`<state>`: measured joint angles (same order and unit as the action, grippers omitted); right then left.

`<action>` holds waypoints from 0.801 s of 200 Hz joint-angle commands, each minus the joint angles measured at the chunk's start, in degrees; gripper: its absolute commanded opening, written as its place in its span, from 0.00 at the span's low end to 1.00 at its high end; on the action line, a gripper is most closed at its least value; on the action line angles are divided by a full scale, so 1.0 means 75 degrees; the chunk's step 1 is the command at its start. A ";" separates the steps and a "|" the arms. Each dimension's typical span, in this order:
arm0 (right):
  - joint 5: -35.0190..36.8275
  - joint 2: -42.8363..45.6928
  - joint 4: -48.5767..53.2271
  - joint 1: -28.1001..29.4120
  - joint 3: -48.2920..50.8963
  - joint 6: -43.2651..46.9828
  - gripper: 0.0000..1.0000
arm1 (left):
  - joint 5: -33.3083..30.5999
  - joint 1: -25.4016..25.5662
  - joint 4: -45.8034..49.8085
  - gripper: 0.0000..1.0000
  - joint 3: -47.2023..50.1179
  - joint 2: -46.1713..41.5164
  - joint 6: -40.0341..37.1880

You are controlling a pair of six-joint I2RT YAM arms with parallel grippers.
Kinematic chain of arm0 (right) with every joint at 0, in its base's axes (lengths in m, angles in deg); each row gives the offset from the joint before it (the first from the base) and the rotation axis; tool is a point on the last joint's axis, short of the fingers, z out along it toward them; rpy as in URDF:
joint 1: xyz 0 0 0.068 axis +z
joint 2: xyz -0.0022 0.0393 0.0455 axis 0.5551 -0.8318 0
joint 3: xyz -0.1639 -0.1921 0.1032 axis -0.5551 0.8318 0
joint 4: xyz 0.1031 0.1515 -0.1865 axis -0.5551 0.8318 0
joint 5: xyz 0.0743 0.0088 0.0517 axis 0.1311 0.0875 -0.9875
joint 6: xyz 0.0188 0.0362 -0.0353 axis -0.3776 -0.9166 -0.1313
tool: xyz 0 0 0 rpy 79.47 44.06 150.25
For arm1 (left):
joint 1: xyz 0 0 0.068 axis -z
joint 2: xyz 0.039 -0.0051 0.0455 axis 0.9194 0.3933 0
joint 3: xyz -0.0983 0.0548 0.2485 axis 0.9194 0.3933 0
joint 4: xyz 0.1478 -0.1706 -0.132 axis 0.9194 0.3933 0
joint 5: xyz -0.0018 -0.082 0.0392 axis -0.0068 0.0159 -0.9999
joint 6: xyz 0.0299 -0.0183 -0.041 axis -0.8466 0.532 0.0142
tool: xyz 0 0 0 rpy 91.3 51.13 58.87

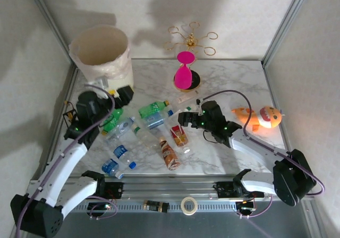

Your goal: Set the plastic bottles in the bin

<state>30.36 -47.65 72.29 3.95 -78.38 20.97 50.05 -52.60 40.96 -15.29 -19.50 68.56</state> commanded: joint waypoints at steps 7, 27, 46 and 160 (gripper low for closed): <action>-0.0549 -0.0269 0.1045 0.0242 -0.0241 0.0517 0.97 | -0.0366 0.0636 -0.2839 1.00 0.1539 -0.0273 0.1859; -0.0339 -0.0506 0.1375 0.0627 -0.0246 0.0723 0.95 | -0.1059 0.1164 -0.3358 1.00 0.2025 -0.0083 0.2326; -0.0209 -0.0767 0.1596 0.0794 -0.0287 0.0782 0.94 | -0.1539 0.1650 -0.3794 1.00 0.2248 0.0177 0.2523; -0.0299 -0.2056 0.0797 0.1118 -0.0166 0.1016 0.75 | -0.1839 0.2770 -0.4771 0.99 0.2242 0.1883 0.3000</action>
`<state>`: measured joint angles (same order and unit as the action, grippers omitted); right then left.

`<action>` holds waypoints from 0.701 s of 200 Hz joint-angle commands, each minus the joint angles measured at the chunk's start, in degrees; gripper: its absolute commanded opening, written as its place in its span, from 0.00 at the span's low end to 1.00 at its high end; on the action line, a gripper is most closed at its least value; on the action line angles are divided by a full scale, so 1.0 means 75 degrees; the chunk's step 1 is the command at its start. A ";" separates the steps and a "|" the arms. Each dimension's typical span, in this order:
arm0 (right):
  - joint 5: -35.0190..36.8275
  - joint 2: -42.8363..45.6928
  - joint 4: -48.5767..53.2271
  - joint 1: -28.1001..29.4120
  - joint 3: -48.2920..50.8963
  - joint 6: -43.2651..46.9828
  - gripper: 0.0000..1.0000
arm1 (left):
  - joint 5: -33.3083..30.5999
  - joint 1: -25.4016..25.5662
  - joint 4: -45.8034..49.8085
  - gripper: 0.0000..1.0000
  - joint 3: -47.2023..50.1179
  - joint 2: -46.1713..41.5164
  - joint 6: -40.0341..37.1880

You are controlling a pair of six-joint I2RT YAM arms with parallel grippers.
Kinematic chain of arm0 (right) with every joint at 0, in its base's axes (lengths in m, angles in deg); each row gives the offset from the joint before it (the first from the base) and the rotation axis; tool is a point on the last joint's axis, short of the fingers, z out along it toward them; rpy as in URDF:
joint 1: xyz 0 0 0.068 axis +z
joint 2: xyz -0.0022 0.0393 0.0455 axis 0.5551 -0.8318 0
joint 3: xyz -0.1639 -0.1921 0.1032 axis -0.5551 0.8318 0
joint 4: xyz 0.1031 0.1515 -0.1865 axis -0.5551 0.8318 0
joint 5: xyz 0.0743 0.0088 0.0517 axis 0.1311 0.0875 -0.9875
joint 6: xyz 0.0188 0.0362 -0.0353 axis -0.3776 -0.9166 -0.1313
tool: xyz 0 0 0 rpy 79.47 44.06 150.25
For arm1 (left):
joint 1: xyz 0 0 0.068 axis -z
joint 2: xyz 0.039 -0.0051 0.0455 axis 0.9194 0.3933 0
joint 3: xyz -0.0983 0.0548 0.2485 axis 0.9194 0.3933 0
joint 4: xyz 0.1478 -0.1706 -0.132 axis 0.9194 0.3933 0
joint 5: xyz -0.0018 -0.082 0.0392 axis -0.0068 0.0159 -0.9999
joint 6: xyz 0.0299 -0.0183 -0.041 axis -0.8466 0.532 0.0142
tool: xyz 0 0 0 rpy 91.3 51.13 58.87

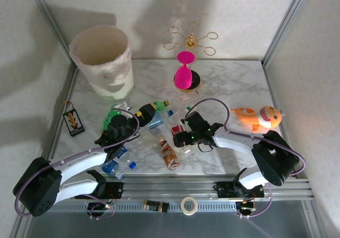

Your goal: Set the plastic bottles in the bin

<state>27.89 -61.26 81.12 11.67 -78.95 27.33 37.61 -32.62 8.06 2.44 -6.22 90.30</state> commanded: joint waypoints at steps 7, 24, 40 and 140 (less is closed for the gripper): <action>0.0080 -0.0277 -0.0496 0.0101 -0.0037 0.0178 0.71 | -0.0178 0.0141 -0.0370 0.99 -0.0152 0.0147 0.0107; 0.0186 -0.0310 -0.0756 0.0112 0.0140 0.0187 0.64 | -0.0202 0.0235 -0.0381 1.00 -0.0194 0.0219 0.0114; 0.0237 -0.0241 -0.0946 0.0114 0.0292 0.0175 0.62 | -0.0247 0.0332 -0.0382 1.00 -0.0229 0.0297 0.0131; 0.0522 0.2272 -0.2336 0.0118 0.1159 0.0457 0.53 | -0.0287 0.0978 -0.0177 1.00 -0.1166 0.0612 0.0087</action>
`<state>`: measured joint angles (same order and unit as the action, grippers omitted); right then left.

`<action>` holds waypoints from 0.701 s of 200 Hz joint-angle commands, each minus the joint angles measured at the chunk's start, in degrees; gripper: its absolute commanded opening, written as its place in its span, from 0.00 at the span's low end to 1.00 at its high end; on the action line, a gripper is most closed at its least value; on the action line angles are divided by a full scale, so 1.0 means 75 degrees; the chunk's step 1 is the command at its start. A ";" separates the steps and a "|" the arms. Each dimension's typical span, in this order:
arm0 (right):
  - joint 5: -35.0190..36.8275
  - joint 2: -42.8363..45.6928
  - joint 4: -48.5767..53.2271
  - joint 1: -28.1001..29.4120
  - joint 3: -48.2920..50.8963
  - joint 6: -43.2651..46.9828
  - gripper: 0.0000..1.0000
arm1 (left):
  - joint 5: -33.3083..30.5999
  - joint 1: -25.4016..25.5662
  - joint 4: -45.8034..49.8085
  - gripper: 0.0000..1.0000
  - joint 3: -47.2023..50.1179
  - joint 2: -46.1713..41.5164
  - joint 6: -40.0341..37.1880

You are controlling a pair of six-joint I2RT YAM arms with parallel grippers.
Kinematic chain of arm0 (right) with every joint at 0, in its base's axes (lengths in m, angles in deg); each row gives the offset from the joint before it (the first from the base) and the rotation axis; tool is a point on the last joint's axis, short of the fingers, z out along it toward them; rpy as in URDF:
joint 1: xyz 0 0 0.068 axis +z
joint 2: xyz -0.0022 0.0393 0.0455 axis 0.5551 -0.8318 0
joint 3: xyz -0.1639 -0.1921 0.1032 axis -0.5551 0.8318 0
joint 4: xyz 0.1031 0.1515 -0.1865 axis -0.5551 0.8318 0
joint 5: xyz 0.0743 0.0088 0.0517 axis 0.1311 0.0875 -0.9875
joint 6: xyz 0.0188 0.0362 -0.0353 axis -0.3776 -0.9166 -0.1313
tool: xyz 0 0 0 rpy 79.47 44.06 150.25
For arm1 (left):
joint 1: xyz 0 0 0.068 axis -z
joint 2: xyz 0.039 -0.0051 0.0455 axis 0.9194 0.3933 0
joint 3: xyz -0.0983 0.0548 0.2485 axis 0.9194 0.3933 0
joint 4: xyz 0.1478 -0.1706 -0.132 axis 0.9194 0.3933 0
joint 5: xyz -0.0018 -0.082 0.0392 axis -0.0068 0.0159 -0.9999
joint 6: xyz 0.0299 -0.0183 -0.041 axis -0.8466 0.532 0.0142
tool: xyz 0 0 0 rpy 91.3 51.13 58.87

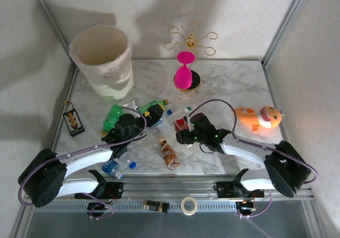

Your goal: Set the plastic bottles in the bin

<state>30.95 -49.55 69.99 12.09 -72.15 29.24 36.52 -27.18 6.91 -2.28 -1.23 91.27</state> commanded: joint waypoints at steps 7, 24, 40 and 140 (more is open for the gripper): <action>0.0156 0.0901 -0.1051 0.0068 0.0323 0.0208 0.53 | -0.0181 0.0323 0.0032 1.00 -0.0643 -0.0066 -0.0093; 0.0274 0.1281 -0.1529 0.0069 0.0446 0.0189 0.53 | -0.0198 0.0462 0.0078 1.00 -0.0841 -0.0079 -0.0170; 0.0348 0.1536 -0.2040 0.0069 0.0532 0.0139 0.53 | -0.0169 0.0556 0.0077 0.99 -0.0988 -0.0038 -0.0213; 0.0094 0.1631 -0.3189 0.0069 0.0207 0.0281 0.53 | 0.0480 0.0978 0.0233 0.99 -0.1762 0.0680 -0.0549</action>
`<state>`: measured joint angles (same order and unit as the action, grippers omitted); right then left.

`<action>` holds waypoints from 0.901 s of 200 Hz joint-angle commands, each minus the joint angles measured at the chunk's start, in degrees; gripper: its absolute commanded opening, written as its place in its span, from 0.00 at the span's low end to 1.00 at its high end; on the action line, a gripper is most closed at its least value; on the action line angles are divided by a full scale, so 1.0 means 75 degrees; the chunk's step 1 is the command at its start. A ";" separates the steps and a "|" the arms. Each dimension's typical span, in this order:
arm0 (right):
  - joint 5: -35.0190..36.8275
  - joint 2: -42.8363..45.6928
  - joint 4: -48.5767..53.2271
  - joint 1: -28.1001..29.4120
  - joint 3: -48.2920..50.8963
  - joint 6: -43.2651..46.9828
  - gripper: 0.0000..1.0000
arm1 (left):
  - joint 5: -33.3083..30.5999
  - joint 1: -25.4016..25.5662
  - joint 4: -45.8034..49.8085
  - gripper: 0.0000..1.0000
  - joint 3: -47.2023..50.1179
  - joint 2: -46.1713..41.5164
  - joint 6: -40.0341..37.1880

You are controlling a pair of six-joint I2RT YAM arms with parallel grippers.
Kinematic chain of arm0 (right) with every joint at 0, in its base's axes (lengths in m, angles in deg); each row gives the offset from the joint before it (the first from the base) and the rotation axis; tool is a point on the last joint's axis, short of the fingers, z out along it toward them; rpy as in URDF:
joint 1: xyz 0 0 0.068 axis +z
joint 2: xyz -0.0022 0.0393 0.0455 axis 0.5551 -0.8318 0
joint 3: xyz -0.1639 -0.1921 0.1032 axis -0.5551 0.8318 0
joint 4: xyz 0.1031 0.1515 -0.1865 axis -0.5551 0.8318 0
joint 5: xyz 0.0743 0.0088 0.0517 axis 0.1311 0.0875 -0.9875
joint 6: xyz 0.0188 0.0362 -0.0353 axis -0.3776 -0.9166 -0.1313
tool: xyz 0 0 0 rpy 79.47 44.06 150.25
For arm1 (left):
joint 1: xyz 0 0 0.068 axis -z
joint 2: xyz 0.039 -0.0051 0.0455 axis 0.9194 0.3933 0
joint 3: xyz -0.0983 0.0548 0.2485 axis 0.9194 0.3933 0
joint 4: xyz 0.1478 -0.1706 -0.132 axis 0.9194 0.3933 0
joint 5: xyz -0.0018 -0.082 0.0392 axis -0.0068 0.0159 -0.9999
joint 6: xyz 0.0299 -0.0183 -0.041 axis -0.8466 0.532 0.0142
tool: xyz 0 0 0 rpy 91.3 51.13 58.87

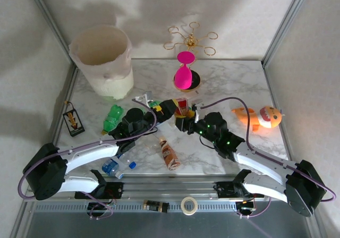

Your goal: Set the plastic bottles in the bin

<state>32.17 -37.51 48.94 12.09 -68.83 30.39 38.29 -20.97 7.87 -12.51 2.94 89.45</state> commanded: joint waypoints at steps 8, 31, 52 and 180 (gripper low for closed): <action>-0.0103 0.0040 -0.0406 0.0069 -0.0210 0.0102 0.53 | 0.0278 0.0196 0.0135 0.99 -0.0464 0.0192 -0.0357; -0.0132 0.0062 -0.0486 0.0070 -0.0147 0.0048 0.53 | 0.0508 0.0270 0.0319 0.98 -0.0734 0.0500 -0.0515; -0.0144 0.0075 -0.0523 0.0080 -0.0119 0.0028 0.53 | 0.0722 0.0350 0.0496 0.95 -0.0966 0.0782 -0.0684; -0.0174 0.0098 -0.0477 0.0081 -0.0117 0.0037 0.60 | 0.0545 0.0422 0.0654 0.44 -0.1369 0.1174 -0.1005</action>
<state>32.20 -37.18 48.40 12.02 -68.68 31.51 42.29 -18.87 11.54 -20.36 10.81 84.75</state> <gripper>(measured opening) 0.571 0.541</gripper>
